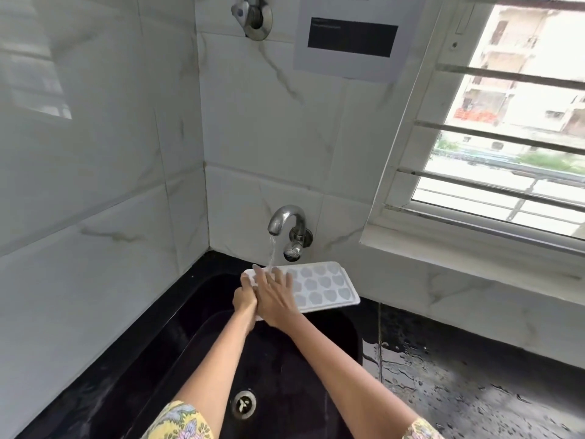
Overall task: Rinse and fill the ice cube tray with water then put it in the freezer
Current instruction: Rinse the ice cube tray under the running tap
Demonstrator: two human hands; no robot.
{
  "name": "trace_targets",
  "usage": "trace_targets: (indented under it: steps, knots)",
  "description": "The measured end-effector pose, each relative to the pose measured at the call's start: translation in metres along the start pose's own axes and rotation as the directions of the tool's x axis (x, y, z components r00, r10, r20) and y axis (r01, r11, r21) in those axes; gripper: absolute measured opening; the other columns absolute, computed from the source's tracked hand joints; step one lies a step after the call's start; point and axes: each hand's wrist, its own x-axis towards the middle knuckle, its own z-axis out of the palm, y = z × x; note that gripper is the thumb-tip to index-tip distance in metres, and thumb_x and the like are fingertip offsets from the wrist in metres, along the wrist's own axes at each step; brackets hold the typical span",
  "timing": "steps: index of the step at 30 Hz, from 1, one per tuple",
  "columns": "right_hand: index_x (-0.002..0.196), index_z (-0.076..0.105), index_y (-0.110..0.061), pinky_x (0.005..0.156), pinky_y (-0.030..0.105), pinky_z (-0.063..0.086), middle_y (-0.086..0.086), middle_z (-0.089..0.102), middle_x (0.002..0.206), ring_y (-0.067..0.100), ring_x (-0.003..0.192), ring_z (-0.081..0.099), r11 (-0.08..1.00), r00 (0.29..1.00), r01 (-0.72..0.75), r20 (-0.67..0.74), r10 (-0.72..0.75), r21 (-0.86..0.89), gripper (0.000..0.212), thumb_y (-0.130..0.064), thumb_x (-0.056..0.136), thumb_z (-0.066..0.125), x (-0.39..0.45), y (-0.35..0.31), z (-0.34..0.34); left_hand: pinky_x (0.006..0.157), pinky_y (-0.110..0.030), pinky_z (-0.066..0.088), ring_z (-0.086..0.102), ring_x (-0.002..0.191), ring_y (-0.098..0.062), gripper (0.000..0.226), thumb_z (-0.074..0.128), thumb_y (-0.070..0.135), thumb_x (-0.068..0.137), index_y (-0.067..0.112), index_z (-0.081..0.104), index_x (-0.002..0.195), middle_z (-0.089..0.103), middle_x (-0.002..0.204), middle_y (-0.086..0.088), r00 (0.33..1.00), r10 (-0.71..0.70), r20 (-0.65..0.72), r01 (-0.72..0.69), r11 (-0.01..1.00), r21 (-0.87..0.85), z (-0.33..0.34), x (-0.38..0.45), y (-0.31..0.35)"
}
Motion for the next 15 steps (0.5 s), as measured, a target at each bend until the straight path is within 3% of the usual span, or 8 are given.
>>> trace_targets:
  steps: [2,3,5,8,10,13,14,15]
  knots:
    - [0.148,0.015,-0.018,0.113,0.052,0.006,0.007,0.022,0.153,0.034,0.141,0.013,0.988,1.0,0.023,-0.003,-0.023,0.153,0.054,-0.025,0.096,0.032,-0.008,0.0,0.007,0.077,-0.034,0.047,0.061,0.103,-0.035,0.062,0.027,0.042,0.102,-0.009,0.056,0.121,0.063,0.112,-0.023,0.996,0.015,-0.091,-0.014,1.0,0.017,-0.005,0.0,0.007]
    - [0.148,0.015,-0.015,0.116,0.048,0.006,0.009,0.021,0.154,0.032,0.143,0.009,0.977,1.0,-0.004,-0.008,0.006,0.213,0.057,-0.039,0.097,0.026,-0.015,0.002,0.01,0.083,-0.037,0.047,0.059,0.11,-0.037,0.063,0.027,0.043,0.101,-0.009,0.054,0.124,0.06,0.12,-0.024,0.991,0.026,-0.131,-0.02,0.999,0.044,-0.01,0.002,0.01]
    - [0.147,0.016,-0.015,0.117,0.045,0.003,0.014,0.014,0.155,0.032,0.144,0.001,0.959,0.99,-0.123,-0.039,0.137,0.257,0.086,-0.07,0.082,0.005,-0.025,0.006,0.014,0.097,-0.042,0.042,0.051,0.122,-0.039,0.065,0.027,0.047,0.1,-0.007,0.046,0.134,0.051,0.134,-0.023,0.988,0.033,-0.153,-0.019,0.995,0.098,-0.019,0.007,0.012]
    - [0.143,0.025,-0.019,0.113,0.054,-0.001,0.018,0.006,0.154,0.035,0.143,-0.008,0.937,0.956,-0.28,-0.031,0.292,0.21,0.105,-0.072,0.062,-0.014,-0.017,0.002,0.006,0.099,-0.042,0.042,0.051,0.122,-0.039,0.066,0.028,0.049,0.1,-0.005,0.044,0.136,0.051,0.135,-0.022,0.995,0.004,-0.098,0.011,0.987,0.158,-0.022,0.006,0.005]
    - [0.136,0.038,-0.018,0.112,0.058,-0.001,0.02,0.008,0.154,0.036,0.143,-0.009,0.946,0.962,-0.264,-0.024,0.273,0.187,0.098,-0.071,0.068,-0.008,-0.009,-0.007,-0.002,0.095,-0.041,0.046,0.057,0.115,-0.039,0.065,0.029,0.047,0.1,-0.007,0.051,0.128,0.058,0.126,-0.024,0.995,0.005,-0.096,0.008,0.992,0.127,-0.021,0.005,-0.001]
    - [0.102,0.065,-0.026,0.104,0.066,0.027,0.02,0.041,0.14,0.039,0.137,0.017,0.977,0.969,-0.212,-0.12,0.215,0.036,0.054,-0.056,0.089,0.022,-0.006,-0.017,-0.001,0.09,-0.041,0.049,0.061,0.108,-0.039,0.064,0.029,0.045,0.101,-0.009,0.058,0.118,0.064,0.115,-0.025,0.992,-0.01,-0.129,0.014,0.999,0.037,-0.021,0.002,0.0]
    - [0.097,0.066,-0.027,0.101,0.065,0.031,0.019,0.048,0.135,0.04,0.135,0.024,0.97,0.958,-0.245,-0.152,0.242,0.005,0.054,-0.055,0.086,0.021,-0.006,-0.019,0.001,0.089,-0.042,0.049,0.062,0.107,-0.039,0.064,0.029,0.045,0.101,-0.009,0.059,0.116,0.065,0.112,-0.025,0.992,-0.014,-0.122,0.017,1.0,0.024,-0.02,0.002,0.0]
    - [0.102,0.064,-0.025,0.103,0.064,0.026,0.02,0.047,0.136,0.041,0.137,0.024,0.957,0.952,-0.289,-0.095,0.291,0.036,0.063,-0.057,0.083,0.013,-0.005,-0.024,-0.002,0.089,-0.042,0.049,0.062,0.106,-0.038,0.063,0.029,0.045,0.101,-0.009,0.059,0.115,0.065,0.108,-0.025,0.995,-0.019,-0.097,0.021,1.0,0.018,-0.02,0.001,0.0]
